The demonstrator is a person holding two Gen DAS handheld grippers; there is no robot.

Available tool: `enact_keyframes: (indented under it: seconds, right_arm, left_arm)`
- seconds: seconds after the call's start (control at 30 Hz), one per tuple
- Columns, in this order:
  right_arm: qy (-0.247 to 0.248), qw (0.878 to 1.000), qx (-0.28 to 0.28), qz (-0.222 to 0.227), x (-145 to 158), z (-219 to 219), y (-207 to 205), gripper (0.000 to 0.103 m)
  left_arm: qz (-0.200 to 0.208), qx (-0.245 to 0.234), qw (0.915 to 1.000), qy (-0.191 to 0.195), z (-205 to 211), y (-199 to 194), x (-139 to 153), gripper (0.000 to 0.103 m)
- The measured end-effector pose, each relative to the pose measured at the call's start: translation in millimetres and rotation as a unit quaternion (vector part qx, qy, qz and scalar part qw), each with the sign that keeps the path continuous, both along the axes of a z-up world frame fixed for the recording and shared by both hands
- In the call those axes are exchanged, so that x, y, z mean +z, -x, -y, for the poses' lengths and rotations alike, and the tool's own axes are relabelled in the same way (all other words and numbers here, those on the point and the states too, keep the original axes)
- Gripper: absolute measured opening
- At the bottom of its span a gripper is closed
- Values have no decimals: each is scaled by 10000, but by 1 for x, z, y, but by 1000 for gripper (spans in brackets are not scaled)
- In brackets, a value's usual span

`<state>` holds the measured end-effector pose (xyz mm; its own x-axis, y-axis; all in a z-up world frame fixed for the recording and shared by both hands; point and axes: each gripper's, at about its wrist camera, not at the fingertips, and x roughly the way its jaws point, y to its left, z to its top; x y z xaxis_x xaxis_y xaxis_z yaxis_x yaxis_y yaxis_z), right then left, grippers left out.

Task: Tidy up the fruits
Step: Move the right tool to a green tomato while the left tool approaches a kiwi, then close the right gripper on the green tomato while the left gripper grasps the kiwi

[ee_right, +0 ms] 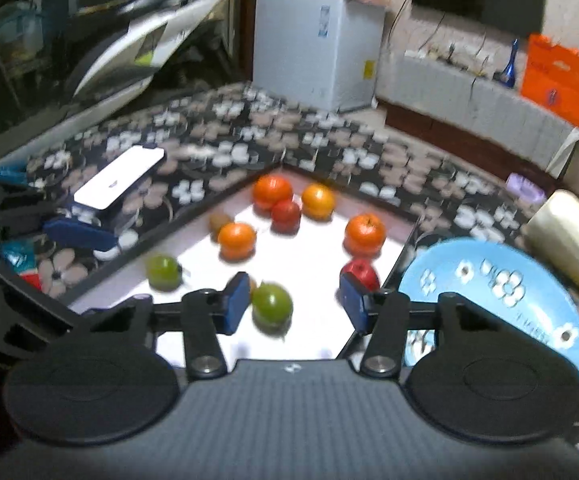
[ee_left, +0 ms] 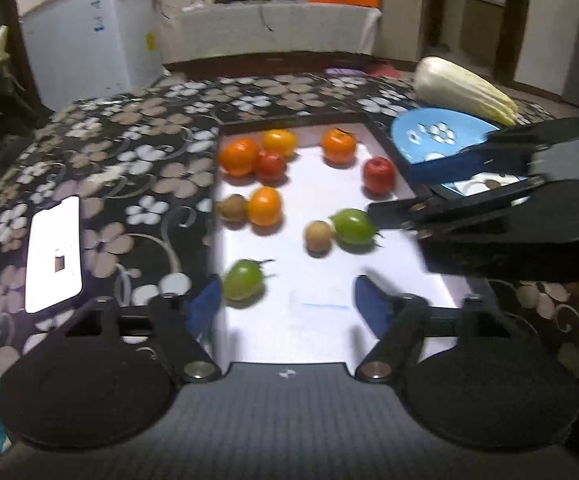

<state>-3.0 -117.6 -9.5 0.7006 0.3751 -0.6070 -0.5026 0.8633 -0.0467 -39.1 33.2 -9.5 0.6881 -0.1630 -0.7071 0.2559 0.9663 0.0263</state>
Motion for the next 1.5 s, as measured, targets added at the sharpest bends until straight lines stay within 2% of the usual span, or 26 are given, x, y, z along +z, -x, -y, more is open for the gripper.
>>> enact_keyframes:
  seconds: [0.1,0.3,0.5,0.53,0.57,0.63,0.8,0.9,0.97,1.07,1.27,1.5]
  right_arm:
    - [63,9996,51,-259,-9,-3,-6,45]
    - [243,9982,117,-541,-25,-11,-15,44]
    - [332,9976,129,-587,-34,-22,-27,42]
    - [294,9978,155,-577,-34,-23,-28,41]
    - [178,9975,194,-653,-35,-22,-29,32]
    - [19,9966,171,-807,-33,-18,-32,32]
    - [82,9954,279,-918,-29,-10,-20,30]
    - [-100,9927,461,-1111,-28,-5,-8,30]
    - [-70,9927,518,-1089,-27,-6,0,31]
    - [-181,9947,332,-953,-20,0,3,31]
    - [-1012,9929,-221,-591,8,35,-6,31]
    - [-962,9940,-178,-479,10,30,-8,31]
  left_arm:
    - [-26,-145,9999,75,2,0,-1,63]
    - [-79,-299,9995,98,4,-2,-4,59]
    - [-184,-297,9994,-43,3,-7,-11,53]
    - [-186,-311,9993,-58,3,-8,-12,53]
    - [-172,-326,9993,-84,4,-7,-12,53]
    - [-157,-338,9992,-170,5,-8,-14,53]
    - [-275,-196,9993,-139,-5,-16,-18,52]
    - [-248,-194,9995,-36,-8,-20,-17,47]
    - [-153,-243,9996,11,-5,-21,-14,40]
    - [-118,-279,9994,150,1,-25,-10,39]
    - [-182,-285,9994,99,15,-34,-14,39]
    - [-246,-40,9997,-33,28,-55,-19,40]
